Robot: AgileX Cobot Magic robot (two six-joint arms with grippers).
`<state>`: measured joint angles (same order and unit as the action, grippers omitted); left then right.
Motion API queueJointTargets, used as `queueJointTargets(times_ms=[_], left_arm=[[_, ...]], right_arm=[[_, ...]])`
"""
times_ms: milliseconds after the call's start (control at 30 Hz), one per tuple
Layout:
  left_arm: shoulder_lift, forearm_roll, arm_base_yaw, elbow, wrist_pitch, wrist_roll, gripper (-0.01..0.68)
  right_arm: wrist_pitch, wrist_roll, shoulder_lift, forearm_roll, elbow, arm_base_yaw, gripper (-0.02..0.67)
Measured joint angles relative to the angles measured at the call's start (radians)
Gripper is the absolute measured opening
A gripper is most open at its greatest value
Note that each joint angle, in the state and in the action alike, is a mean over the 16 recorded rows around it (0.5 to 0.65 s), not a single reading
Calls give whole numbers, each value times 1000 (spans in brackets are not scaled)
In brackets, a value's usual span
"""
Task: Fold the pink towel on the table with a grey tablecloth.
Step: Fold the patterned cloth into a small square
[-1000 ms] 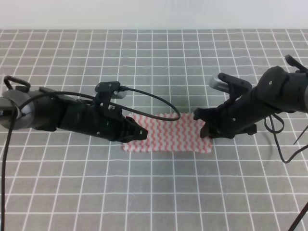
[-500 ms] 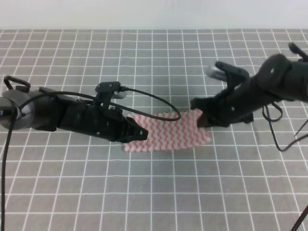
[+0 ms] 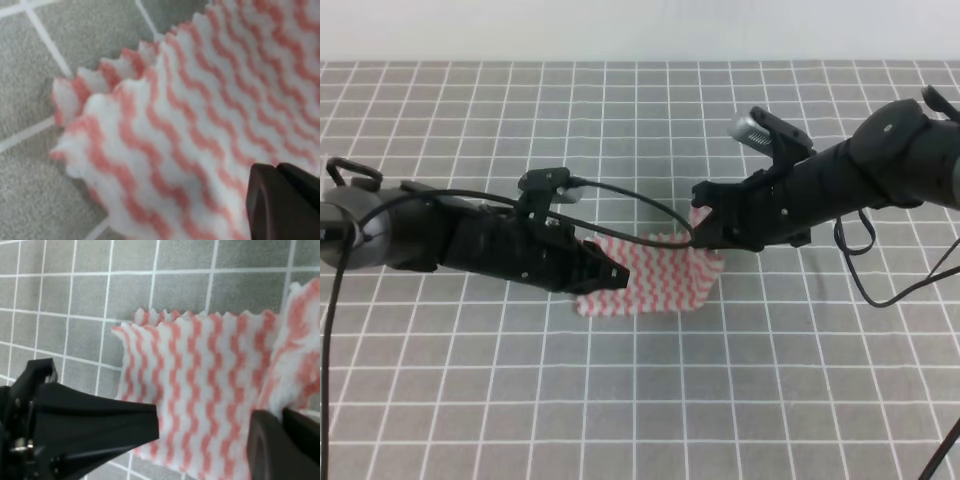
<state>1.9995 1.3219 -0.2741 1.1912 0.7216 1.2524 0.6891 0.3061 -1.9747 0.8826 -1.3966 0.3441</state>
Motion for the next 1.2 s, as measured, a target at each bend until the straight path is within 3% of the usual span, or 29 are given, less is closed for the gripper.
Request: queueJointTargets(times_ms=[600, 1200], left_arm=[[1, 30, 48, 0, 7, 18, -4], [42, 58, 48, 0, -9, 19, -3]], right_arm=[[5, 20, -2, 38, 0, 12, -14], [-19, 18, -65, 83, -83, 108, -14]])
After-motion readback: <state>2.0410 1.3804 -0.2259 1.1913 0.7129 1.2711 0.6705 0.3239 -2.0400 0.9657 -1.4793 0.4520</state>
